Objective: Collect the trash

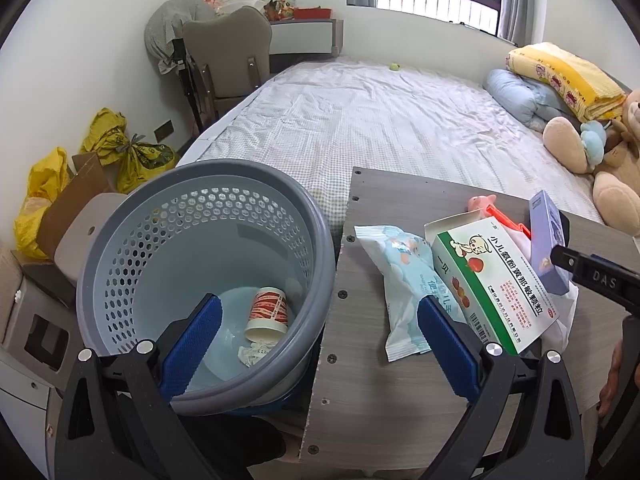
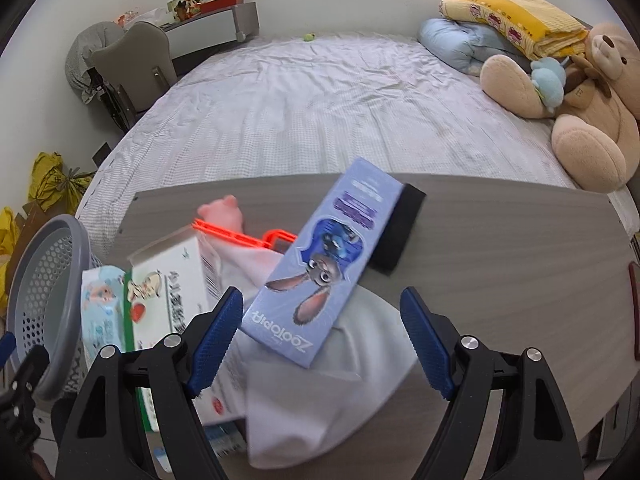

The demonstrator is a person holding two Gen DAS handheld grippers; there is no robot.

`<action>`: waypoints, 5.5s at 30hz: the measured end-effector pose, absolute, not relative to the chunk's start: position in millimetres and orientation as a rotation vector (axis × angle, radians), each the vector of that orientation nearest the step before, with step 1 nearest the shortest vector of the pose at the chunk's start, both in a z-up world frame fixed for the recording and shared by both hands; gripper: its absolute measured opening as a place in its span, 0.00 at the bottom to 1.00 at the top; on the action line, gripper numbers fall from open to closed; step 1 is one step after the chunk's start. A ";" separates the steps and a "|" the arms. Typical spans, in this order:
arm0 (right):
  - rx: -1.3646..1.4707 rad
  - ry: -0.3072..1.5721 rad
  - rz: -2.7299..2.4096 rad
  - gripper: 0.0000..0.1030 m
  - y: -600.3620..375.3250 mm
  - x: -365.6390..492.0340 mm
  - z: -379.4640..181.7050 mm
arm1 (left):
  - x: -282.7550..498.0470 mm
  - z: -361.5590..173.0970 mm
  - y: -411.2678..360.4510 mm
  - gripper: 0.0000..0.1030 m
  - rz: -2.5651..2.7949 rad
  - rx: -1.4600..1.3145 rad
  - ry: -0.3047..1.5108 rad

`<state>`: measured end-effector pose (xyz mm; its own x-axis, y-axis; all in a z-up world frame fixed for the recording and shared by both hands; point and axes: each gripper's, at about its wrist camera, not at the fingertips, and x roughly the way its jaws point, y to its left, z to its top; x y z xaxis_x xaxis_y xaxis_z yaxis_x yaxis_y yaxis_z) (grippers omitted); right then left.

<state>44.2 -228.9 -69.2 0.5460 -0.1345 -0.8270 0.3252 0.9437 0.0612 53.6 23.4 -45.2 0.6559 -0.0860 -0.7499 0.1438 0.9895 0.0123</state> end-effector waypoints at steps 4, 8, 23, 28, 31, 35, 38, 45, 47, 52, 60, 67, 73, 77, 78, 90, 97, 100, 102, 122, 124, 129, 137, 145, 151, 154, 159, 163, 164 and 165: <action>0.246 0.952 -0.276 0.75 -235.3 34.5 -67.4 | 51.5 -45.9 20.2 0.94 -0.138 0.074 0.846; 0.286 0.946 -0.262 0.75 -239.3 40.8 -66.8 | 50.8 -46.3 17.2 0.94 -0.143 0.079 0.847; 0.344 0.982 -0.271 0.61 -245.0 75.3 -90.4 | 53.9 -49.9 15.1 0.94 -0.148 0.075 0.866; 0.335 0.998 -0.238 0.46 -239.2 78.4 -92.8 | 54.0 -51.1 13.6 0.94 -0.157 0.075 0.868; 0.335 0.987 -0.223 0.45 -237.0 75.6 -91.0 | 52.7 -50.7 12.0 0.94 -0.157 0.077 0.869; 0.338 0.955 -0.208 0.42 -235.8 66.2 -82.2 | 48.7 -48.2 8.9 0.94 -0.168 0.075 0.872; 0.333 0.933 -0.190 0.41 -234.8 55.7 -73.7 | 44.8 -46.2 2.7 0.94 -0.181 0.077 0.874; 0.311 0.952 -0.133 0.41 -242.1 18.1 -70.7 | 39.2 -41.4 -17.0 0.94 -0.204 0.084 0.890; 0.297 0.972 -0.127 0.41 -244.5 7.0 -74.4 | 36.7 -38.0 -24.1 0.94 -0.204 0.097 0.879; 0.290 1.009 -0.124 0.41 -253.5 -13.9 -92.0 | 33.7 -36.6 -38.8 0.94 -0.205 0.118 0.878; 0.323 0.986 -0.123 0.58 -264.7 -18.3 -92.3 | 27.3 -31.3 -50.3 0.94 -0.196 0.147 0.878; 0.303 0.986 -0.139 0.42 -262.5 -6.9 -100.0 | 24.1 -34.7 -60.9 0.94 -0.195 0.159 0.897; 0.328 0.952 -0.122 0.41 -268.1 -16.7 -93.1 | 24.6 -39.8 -73.2 0.94 -0.218 0.158 0.933; 0.352 0.920 -0.113 0.41 -273.1 -30.6 -80.7 | 35.3 -45.6 -80.2 0.94 -0.211 0.143 0.975; 0.357 0.913 -0.108 0.41 -273.5 -34.0 -77.8 | 38.2 -46.1 -81.8 0.94 -0.211 0.135 0.984; 0.406 0.882 -0.078 0.41 -287.2 -50.6 -69.5 | 74.1 -55.6 -110.8 0.94 -0.229 0.078 1.069; 0.422 0.887 -0.063 0.41 -292.7 -48.1 -73.5 | 85.1 -66.5 -120.1 0.94 -0.228 0.073 1.112; 0.430 0.892 -0.062 0.41 -295.7 -47.0 -75.6 | 89.3 -71.7 -122.4 0.94 -0.221 0.080 1.125; 0.434 0.893 -0.063 0.41 -297.2 -46.0 -76.5 | 92.2 -75.5 -122.3 0.94 -0.218 0.075 1.135; 0.442 0.891 -0.069 0.41 -299.2 -44.1 -78.5 | 97.8 -85.5 -129.8 0.94 -0.243 0.045 1.174; 0.442 0.893 -0.071 0.41 -298.6 -44.1 -80.0 | 99.4 -88.6 -128.3 0.94 -0.233 0.043 1.182; 0.441 0.896 -0.071 0.41 -297.1 -45.2 -80.3 | 101.0 -94.0 -127.8 0.93 -0.217 0.058 1.183; 0.442 0.889 -0.071 0.41 -296.8 -46.4 -79.5 | 96.1 -90.5 -126.1 0.86 -0.225 0.067 1.151; 0.433 0.877 -0.067 0.41 -294.3 -48.2 -72.2 | 79.9 -73.4 -111.6 0.86 -0.219 0.073 1.101; 0.418 0.866 -0.060 0.41 -286.8 -48.7 -63.8 | 64.6 -53.9 -104.1 0.84 -0.237 0.084 1.043; 0.408 0.863 -0.057 0.41 -281.7 -48.5 -60.3 | 57.4 -44.7 -99.3 0.82 -0.242 0.090 1.015; 0.393 0.866 -0.047 0.41 -270.5 -47.3 -56.6 | 54.2 -47.4 -89.6 0.58 -0.272 0.069 1.042; 0.384 0.864 -0.044 0.41 -263.5 -47.0 -54.2 | 48.5 -62.9 -86.6 0.58 -0.275 0.088 1.079; 0.381 0.864 -0.045 0.41 -262.0 -47.5 -53.7 | 46.4 -65.2 -85.3 0.58 -0.277 0.089 1.086; 0.379 0.865 -0.046 0.41 -261.6 -47.5 -53.7 | 44.0 -66.5 -83.5 0.58 -0.280 0.088 1.088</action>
